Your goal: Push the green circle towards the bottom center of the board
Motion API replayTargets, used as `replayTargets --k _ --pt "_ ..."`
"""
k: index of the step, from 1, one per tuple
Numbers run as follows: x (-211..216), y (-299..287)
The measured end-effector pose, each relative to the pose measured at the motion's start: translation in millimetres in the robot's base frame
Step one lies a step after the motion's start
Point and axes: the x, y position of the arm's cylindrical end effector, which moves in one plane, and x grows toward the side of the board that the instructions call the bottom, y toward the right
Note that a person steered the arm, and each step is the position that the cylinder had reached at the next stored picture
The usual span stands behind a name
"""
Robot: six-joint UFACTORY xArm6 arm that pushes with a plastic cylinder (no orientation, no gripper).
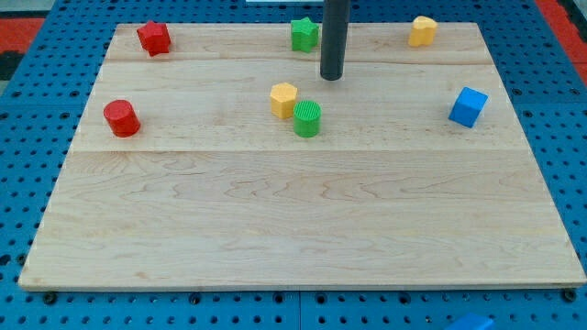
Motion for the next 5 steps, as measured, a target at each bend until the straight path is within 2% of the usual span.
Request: replayTargets --k 1,5 --pt "6 -32" --pt "224 -23"
